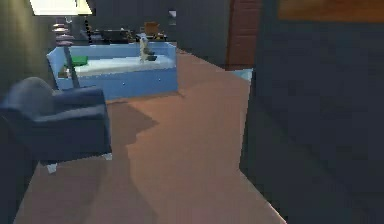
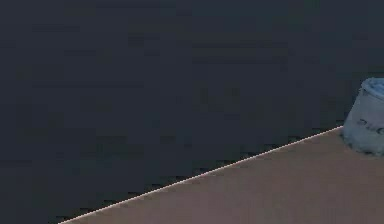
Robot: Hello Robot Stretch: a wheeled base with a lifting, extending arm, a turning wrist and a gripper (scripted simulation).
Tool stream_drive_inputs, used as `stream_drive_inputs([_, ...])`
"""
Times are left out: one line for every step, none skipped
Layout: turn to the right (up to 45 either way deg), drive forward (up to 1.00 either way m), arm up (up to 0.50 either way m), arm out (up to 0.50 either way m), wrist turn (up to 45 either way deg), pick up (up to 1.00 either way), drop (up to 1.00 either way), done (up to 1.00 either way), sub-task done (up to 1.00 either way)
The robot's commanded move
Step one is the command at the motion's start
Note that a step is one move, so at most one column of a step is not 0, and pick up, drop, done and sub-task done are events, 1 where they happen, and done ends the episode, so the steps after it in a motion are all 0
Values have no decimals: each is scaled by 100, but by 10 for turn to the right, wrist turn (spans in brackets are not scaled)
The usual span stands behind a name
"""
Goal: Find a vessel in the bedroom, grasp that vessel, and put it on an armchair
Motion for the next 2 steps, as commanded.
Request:
stream_drive_inputs([0,100,0,0,0,0,0,0,0])
stream_drive_inputs([-30,0,0,0,0,0,0,0,0])
